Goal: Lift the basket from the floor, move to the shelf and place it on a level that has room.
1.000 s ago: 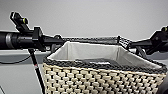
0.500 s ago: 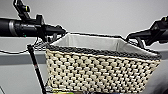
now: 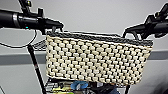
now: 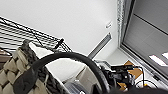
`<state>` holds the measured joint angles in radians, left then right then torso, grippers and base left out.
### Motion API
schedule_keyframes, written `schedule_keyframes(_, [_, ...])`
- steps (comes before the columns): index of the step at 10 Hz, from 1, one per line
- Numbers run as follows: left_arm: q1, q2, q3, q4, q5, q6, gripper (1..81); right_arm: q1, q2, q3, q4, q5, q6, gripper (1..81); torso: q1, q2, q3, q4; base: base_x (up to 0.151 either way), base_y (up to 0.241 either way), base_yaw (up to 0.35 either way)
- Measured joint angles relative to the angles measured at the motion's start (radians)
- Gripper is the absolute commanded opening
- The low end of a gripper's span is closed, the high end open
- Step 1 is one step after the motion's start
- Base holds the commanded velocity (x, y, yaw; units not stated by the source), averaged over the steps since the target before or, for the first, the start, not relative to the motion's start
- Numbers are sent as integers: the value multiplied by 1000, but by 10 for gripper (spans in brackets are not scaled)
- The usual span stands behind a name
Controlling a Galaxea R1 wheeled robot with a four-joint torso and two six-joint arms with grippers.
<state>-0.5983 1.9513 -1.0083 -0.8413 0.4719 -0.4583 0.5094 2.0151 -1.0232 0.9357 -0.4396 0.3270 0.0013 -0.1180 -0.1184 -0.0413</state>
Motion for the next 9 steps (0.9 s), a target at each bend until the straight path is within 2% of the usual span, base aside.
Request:
schedule_keyframes(6, [-34,158,-201,2,96,-14,10,40,141,-231,-24,-95,8,10,0,0,0,0,0,0,0])
schedule_keyframes(9, [-83,205,-280,3,100,-15,10,75,190,-324,-28,-120,8,10,0,0,0,0,0,0,0])
